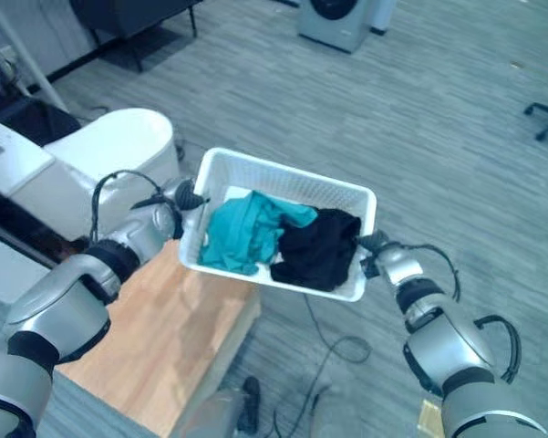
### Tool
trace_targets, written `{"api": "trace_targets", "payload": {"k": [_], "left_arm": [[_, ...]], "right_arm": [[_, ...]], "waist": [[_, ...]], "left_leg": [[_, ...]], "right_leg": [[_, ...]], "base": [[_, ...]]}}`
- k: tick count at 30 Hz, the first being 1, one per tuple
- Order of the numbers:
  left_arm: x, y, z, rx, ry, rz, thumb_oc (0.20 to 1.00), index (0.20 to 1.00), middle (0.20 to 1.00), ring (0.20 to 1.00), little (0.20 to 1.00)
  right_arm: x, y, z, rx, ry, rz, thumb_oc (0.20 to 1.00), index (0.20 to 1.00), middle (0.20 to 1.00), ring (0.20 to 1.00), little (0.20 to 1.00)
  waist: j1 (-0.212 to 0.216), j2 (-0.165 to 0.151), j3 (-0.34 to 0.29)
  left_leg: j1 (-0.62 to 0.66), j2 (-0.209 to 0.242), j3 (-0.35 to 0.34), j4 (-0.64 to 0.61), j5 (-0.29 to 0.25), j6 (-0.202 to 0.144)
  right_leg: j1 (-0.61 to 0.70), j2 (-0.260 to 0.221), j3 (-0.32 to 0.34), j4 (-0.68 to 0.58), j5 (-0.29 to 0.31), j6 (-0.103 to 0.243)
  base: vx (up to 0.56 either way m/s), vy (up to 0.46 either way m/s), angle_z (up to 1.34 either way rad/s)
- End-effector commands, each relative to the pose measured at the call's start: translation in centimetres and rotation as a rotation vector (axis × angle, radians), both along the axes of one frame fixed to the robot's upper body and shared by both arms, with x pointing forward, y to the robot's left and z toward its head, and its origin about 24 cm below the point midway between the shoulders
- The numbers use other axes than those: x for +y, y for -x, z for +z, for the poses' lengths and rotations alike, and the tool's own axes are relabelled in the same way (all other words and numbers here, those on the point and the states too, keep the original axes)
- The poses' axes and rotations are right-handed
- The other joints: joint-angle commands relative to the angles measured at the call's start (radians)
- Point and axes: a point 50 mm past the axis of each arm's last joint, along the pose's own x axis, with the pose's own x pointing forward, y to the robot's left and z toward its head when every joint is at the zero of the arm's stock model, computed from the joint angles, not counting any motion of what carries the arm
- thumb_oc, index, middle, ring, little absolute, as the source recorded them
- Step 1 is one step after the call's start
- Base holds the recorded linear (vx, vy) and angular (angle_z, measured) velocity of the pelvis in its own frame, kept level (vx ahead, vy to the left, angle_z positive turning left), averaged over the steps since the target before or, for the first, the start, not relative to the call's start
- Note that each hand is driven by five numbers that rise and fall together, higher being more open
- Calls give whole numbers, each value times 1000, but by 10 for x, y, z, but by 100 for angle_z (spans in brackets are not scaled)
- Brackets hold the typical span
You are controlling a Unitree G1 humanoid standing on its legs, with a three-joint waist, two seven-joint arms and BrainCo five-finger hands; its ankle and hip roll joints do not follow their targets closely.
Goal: Grab the laundry basket,head to the washer,open it,put in the laundry and shut it.
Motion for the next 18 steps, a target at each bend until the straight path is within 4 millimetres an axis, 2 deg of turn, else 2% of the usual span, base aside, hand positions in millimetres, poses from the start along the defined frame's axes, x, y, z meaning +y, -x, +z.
{"api": "trace_targets", "payload": {"k": [1,7,8,11,16,18], "left_arm": [[-80,-5,45,-162,7,-287,200,200,200,200,200],[-72,-7,48,-172,14,-252,200,200,200,200,200],[-71,-8,44,-160,1,-241,200,200,200,200,200],[-73,-8,45,-160,-15,-240,200,200,200,200,200],[-76,-11,53,-180,-15,-224,200,200,200,200,200],[-76,-11,53,-180,-15,-224,200,200,200,200,200]], "right_arm": [[50,-33,83,-310,-15,209,200,200,200,200,200],[44,-35,90,-325,-20,192,200,200,200,200,200],[38,-34,89,-323,-17,179,200,200,200,200,200],[34,-34,91,-327,-14,173,200,200,200,200,200],[21,-31,100,-375,-26,152,200,200,200,200,200],[21,-31,100,-375,-26,152,200,200,200,200,200]], "waist": [[22,9,-99],[25,-4,-87],[11,-8,-81],[-1,-6,-76],[-35,-1,-48],[-36,-1,-47]], "left_leg": [[78,47,-120,-127,-56,-74],[68,77,-96,-132,-36,-97],[63,96,-101,-139,-11,-120],[65,107,-111,-152,6,-132],[57,147,-153,-195,74,-164],[57,147,-155,-195,75,-165]], "right_leg": [[33,19,-28,-138,76,-1],[62,36,-12,-256,100,0],[78,52,-22,-279,97,-7],[85,66,-28,-281,92,-14],[78,130,-30,-269,58,-55],[78,130,-32,-268,58,-56]], "base": [[-118,-110,-85],[-84,-146,-45],[-46,-220,1],[-40,-183,18],[-40,-202,18],[-18,-99,13]]}}
